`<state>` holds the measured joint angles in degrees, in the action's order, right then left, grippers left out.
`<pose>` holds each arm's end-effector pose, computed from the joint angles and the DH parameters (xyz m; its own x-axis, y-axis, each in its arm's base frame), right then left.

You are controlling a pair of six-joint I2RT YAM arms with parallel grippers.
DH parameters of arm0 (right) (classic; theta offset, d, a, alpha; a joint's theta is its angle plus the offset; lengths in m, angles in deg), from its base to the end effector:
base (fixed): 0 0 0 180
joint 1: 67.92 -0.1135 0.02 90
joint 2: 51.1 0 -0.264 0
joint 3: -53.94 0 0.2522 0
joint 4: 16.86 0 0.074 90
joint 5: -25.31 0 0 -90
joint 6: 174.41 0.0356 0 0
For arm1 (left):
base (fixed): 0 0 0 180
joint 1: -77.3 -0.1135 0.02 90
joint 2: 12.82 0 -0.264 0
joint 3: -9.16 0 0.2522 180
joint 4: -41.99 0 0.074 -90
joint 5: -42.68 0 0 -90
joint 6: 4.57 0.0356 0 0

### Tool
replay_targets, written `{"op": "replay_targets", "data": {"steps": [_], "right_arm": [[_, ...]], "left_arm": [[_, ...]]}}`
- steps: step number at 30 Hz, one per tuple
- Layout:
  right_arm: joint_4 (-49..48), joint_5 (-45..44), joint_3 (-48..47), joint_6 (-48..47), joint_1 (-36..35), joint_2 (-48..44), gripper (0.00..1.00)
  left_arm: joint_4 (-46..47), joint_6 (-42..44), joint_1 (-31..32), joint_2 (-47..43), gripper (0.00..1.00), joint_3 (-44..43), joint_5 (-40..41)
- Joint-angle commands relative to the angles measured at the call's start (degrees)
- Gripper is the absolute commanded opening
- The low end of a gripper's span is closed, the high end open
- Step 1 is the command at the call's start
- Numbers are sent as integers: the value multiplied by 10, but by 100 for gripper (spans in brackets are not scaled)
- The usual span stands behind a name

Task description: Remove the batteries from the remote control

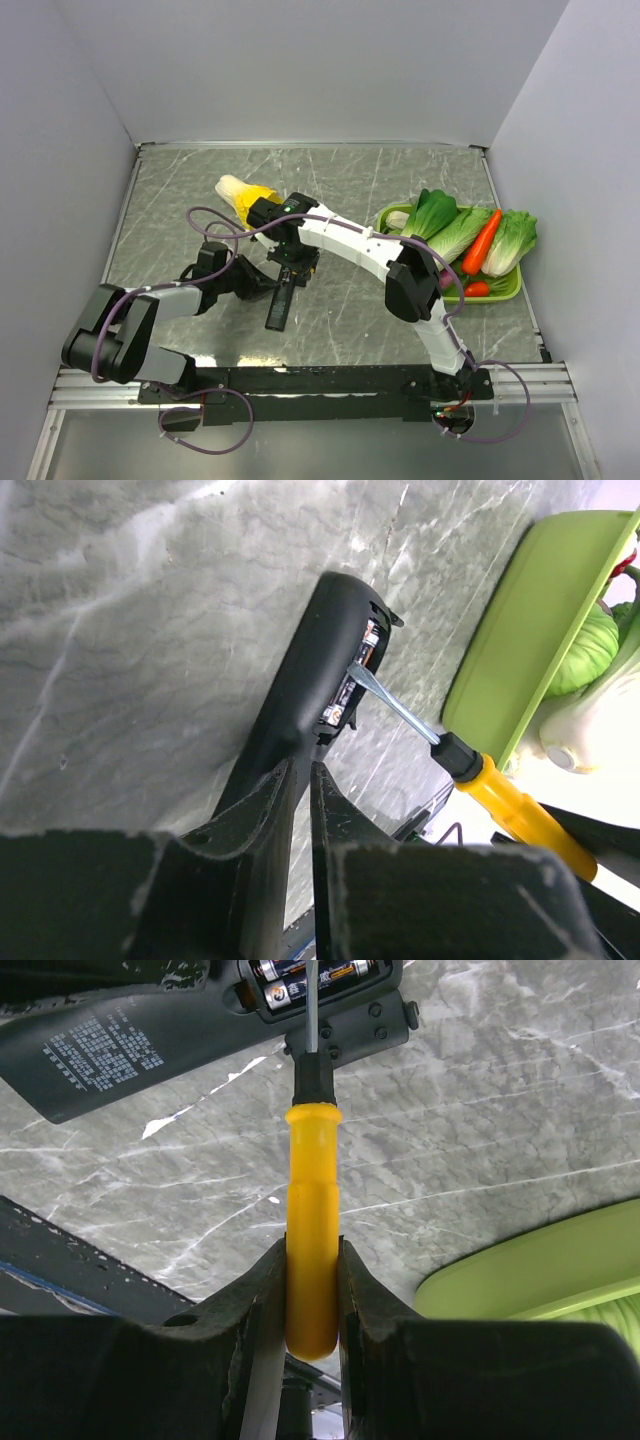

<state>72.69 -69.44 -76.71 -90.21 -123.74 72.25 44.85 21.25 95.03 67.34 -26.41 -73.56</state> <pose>0.2440 0.3541 0.2576 -0.4711 -0.8730 -0.1259 -0.8702 0.4834 -0.0953 0.2177 -0.0861 0.1261 -0.8049 -0.5903 -0.0601 -0.3149 0.5108 -0.8000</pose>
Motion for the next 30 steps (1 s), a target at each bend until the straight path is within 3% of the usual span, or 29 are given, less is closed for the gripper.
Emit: {"op": "replay_targets", "data": {"steps": [1,9,14,18,30], "right_arm": [[103,-12,4,6,6,-23,0],[105,-21,14,11,6,-40,0],[103,-38,2,11,8,-46,0],[82,-12,-3,-1,8,-66,0],[15,72,42,-14,15,-128,0]], "left_arm": [[6,0,4,-13,16,3,1],[-7,11,0,-13,17,-25,17],[-37,21,-1,-47,29,-40,29],[-7,1,-2,-76,43,-31,10],[67,-8,0,-70,52,-32,-51]]}}
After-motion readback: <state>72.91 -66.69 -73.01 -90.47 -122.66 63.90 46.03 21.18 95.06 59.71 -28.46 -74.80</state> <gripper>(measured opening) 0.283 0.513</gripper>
